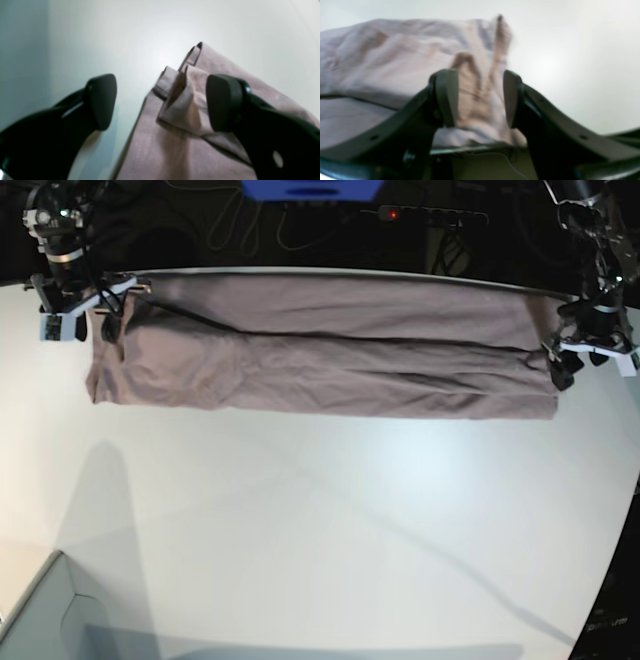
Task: Layout the t-shirt on the table in an organized manner, then fold the t-shirt properly
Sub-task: 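Release the hem and straighten the folded strip with both grippers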
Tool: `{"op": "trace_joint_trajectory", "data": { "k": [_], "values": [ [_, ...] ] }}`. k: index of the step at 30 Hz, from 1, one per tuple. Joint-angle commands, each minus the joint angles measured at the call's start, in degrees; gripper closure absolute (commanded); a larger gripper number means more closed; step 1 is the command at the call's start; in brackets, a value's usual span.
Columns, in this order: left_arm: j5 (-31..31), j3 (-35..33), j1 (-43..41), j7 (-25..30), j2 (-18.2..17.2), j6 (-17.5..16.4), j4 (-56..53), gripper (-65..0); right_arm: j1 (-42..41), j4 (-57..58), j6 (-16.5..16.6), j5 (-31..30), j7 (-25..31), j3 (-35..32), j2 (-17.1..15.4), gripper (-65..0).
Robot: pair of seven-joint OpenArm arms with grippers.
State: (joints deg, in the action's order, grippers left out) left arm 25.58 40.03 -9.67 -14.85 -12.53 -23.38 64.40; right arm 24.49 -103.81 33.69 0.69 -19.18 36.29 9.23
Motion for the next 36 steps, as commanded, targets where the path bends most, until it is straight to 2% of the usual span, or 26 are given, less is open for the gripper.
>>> {"op": "trace_joint_trajectory", "data": {
  "k": [1,7,10,13,16,25,27,29,33,36],
  "values": [
    [0.6,0.3,0.4,1.3,-1.0,-0.3,0.7,-54.1,0.3,-1.7,0.7,-1.0,1.4,-1.2,-0.2,-29.5],
    [0.6,0.3,0.4,1.3,-1.0,-0.3,0.6,-54.1,1.5,-1.7,0.7,-0.8,1.4,-10.2,-0.2,-29.7],
    [0.6,0.2,0.3,1.3,-0.9,-0.3,0.6,-54.1,0.7,2.6,0.7,-0.7,1.5,-12.4,-0.2,-29.8],
    [0.6,-0.1,0.5,1.3,-0.9,-0.3,-1.6,-54.1,-1.4,7.5,0.7,-0.6,1.4,-12.2,-0.2,-29.8],
    [0.6,-0.3,1.4,1.3,-0.7,-0.3,-3.3,-54.1,-1.9,11.2,0.5,0.8,1.6,-12.2,-2.2,-29.7],
    [0.6,-0.3,1.6,1.2,1.9,-0.3,-3.3,-53.9,-5.2,16.1,0.5,2.8,1.6,-10.1,-3.2,-29.7],
    [0.6,-2.1,1.6,1.2,2.4,-0.3,-3.3,-53.4,-5.1,16.3,0.5,2.8,1.6,-10.1,-3.2,-29.7],
    [0.6,-3.3,1.6,1.2,2.5,-0.3,-3.3,-49.1,-5.2,16.5,0.5,2.8,1.6,-10.1,-3.2,-29.7],
    [0.6,-3.2,1.6,1.3,3.1,-0.3,-3.5,-33.3,-5.0,16.5,0.5,2.8,1.6,-10.4,-3.2,-29.6],
    [0.6,-3.2,1.6,1.3,3.7,-0.3,-3.5,-27.1,-5.0,16.5,0.5,2.8,1.6,-10.5,-3.2,-29.6]
  ]
}}
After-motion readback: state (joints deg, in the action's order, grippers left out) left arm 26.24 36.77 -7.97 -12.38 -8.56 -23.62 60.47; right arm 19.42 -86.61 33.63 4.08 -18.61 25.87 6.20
